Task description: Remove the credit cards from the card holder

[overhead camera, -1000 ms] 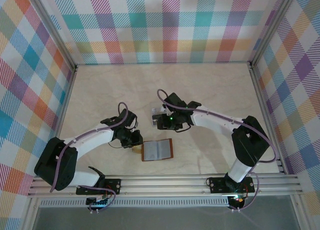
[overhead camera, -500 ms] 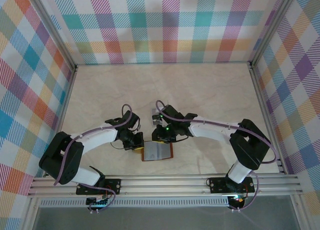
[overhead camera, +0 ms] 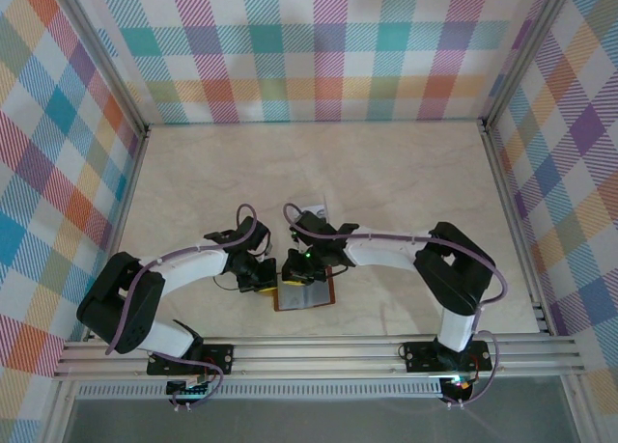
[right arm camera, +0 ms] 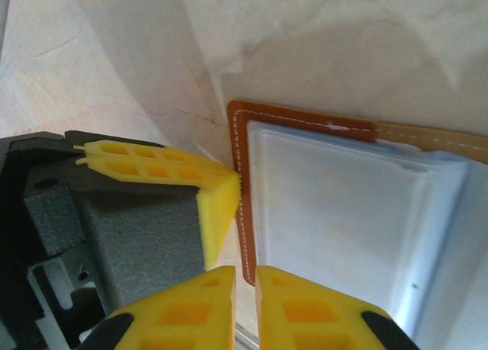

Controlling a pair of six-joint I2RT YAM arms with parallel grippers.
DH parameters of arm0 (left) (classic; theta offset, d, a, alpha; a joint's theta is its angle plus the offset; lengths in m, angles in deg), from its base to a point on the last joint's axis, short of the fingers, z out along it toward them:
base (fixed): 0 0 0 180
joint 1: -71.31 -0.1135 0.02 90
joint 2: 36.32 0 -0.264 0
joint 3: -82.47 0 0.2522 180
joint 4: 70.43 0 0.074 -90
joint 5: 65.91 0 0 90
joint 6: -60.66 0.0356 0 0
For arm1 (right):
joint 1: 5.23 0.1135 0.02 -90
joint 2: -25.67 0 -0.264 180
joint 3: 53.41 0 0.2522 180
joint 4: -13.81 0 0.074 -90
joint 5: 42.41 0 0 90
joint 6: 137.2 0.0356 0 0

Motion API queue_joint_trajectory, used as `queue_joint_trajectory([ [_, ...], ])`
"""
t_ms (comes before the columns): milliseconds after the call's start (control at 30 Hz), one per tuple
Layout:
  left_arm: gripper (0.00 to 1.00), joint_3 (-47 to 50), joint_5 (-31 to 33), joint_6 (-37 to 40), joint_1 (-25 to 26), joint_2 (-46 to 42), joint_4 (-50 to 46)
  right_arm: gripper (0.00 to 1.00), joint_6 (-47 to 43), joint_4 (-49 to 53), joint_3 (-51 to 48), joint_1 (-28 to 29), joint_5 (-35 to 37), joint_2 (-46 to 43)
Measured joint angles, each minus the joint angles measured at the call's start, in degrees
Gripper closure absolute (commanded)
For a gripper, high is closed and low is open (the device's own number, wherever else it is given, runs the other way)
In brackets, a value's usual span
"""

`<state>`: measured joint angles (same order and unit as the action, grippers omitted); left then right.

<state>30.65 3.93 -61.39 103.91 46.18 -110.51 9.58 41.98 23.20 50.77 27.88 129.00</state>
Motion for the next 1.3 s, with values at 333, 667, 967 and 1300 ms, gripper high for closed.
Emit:
queue_joint_trajectory([
  [333,0.94,0.4,-0.2,0.0,0.0,-0.2,0.7,0.88,0.9,-0.7,2.5,1.4,-0.5,5.2],
  [667,0.94,0.7,-0.3,0.0,0.0,-0.4,1.1,0.85,1.1,2.9,3.1,2.2,1.3,5.4],
  [967,0.94,0.8,-0.3,0.0,0.0,-0.4,1.2,0.75,0.8,7.3,4.8,2.9,3.7,5.6],
  [1300,0.94,0.8,-0.3,0.0,0.0,-0.4,1.2,0.62,-1.3,17.6,9.7,4.3,10.2,6.2],
])
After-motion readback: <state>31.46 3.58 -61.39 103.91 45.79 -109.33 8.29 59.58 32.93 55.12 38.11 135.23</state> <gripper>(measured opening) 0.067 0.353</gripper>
